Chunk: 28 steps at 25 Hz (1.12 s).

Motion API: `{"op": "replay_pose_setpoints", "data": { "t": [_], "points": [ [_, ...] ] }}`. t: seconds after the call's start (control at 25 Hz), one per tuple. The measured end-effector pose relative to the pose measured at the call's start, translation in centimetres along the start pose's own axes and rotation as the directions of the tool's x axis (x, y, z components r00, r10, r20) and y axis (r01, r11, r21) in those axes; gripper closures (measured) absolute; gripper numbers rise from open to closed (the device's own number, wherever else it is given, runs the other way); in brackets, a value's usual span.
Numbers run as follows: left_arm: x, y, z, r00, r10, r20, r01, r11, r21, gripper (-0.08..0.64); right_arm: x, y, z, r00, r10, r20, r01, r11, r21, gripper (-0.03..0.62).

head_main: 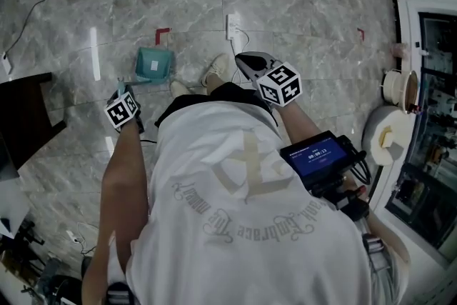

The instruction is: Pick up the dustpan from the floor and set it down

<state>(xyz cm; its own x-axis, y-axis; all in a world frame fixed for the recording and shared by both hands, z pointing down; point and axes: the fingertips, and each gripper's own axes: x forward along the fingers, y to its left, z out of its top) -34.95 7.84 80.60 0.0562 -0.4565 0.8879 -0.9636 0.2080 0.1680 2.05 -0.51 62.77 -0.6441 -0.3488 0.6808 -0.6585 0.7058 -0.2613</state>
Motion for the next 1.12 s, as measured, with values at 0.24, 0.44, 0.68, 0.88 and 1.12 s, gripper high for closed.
{"op": "replay_pose_setpoints", "data": {
  "t": [0.24,0.44,0.68,0.88,1.12],
  "points": [
    [-1.8,-1.5,-0.8,0.999,-0.031,-0.007,0.031,0.999,-0.005,0.403,-2.2,0.5,0.3,1.0,0.003,0.009,-0.002,1.0,-0.009,0.575],
    [-2.3,-1.5,-1.4,0.998,-0.061,-0.01,0.061,0.998,-0.007,0.358,-2.0,1.5,0.2,1.0,0.017,0.002,-0.017,1.0,-0.027,0.575],
    [-3.4,-0.7,-1.8,0.998,-0.064,0.017,0.065,0.996,-0.056,0.327,-0.7,2.9,1.0,0.999,0.051,0.01,-0.05,0.997,-0.059,0.575],
    [-4.5,0.4,-2.4,0.998,-0.038,0.041,0.041,0.997,-0.066,0.326,-0.3,4.2,1.0,0.997,0.08,0.014,-0.078,0.993,-0.085,0.575],
    [-6.2,1.2,-2.6,0.998,0.004,0.07,0.0,0.998,-0.064,0.324,-0.1,4.0,0.9,0.994,0.109,0.018,-0.106,0.989,-0.102,0.575]
  ]
}}
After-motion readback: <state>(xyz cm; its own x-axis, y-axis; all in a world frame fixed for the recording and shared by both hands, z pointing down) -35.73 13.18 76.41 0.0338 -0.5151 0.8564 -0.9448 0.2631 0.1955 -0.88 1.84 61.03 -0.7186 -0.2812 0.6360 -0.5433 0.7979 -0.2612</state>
